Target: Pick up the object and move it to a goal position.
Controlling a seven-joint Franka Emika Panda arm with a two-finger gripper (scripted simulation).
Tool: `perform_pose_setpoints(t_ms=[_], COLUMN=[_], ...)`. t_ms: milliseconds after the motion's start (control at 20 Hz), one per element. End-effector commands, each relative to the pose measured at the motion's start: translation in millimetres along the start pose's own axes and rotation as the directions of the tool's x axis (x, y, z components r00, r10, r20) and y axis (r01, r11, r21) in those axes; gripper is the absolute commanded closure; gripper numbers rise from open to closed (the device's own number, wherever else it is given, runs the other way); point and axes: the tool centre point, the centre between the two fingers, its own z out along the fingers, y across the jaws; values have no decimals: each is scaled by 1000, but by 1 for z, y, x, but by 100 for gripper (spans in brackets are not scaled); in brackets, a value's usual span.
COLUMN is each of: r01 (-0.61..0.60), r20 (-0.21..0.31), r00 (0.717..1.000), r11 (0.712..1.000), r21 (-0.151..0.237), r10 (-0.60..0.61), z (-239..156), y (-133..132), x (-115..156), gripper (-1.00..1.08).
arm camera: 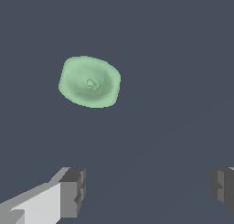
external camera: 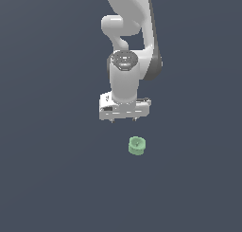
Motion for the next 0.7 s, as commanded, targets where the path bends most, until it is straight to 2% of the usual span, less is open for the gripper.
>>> perform_pose_setpoints(t_ms=[0,300,650], r01=[47,201,408], r20=[0,2,6], r00=[999,980,913], r11=[999,980,913], r21=[-2,-8,-13], r10=[-47,-201,-407], z=[2,8,17], y=[-2,-8,-18], x=[3,13,26], gripper=[-92,-92,-92])
